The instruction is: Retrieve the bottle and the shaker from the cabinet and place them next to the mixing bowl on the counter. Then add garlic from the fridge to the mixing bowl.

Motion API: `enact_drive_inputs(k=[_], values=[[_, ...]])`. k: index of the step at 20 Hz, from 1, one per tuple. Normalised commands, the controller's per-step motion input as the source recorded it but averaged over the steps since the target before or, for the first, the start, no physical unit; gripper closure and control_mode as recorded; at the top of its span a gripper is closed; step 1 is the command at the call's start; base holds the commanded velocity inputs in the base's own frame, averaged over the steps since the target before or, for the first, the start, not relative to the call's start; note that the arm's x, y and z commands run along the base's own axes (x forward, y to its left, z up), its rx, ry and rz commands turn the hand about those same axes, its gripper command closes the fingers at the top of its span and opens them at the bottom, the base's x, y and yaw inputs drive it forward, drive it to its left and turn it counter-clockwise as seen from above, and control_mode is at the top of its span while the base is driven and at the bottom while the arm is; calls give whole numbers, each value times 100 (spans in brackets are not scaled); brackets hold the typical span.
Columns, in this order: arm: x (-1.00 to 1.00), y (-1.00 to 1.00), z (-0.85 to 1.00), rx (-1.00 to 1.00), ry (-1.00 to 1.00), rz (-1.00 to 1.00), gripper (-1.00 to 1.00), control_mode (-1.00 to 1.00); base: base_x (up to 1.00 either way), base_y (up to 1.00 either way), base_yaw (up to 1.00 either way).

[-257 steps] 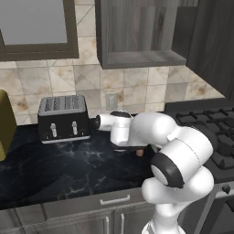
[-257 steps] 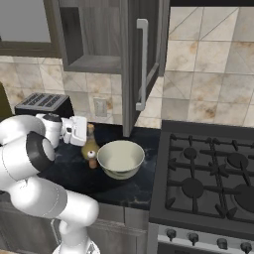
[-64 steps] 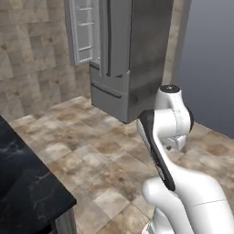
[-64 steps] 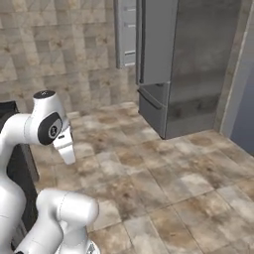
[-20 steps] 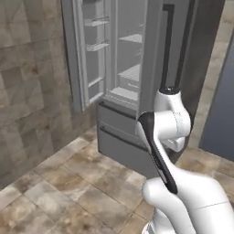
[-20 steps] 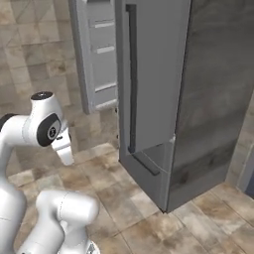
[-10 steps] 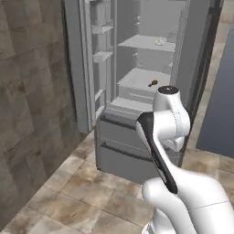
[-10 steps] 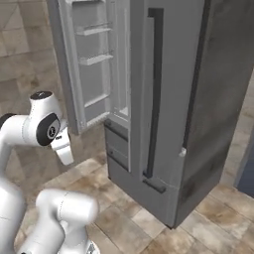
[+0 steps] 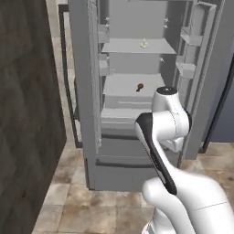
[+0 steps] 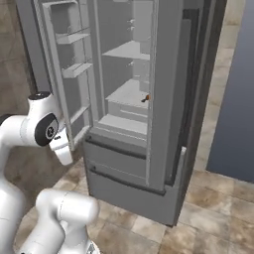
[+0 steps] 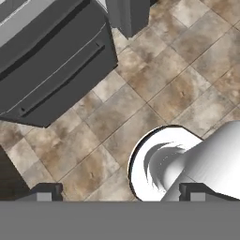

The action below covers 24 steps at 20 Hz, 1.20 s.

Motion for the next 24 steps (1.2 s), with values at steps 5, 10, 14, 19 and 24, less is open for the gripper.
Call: enact_drive_inputs(k=[5, 10, 14, 19, 24], values=[[0, 0, 0, 0, 0, 0, -100, 100, 39, 20, -47], [0, 0, 0, 0, 0, 0, -100, 100, 25, -12, -23], [0, 0, 0, 0, 0, 0, -100, 100, 51, 19, -3], [0, 0, 0, 0, 0, 0, -100, 100, 86, 1, 0], [0, 0, 0, 0, 0, 0, -100, 100, 79, 0, 0]])
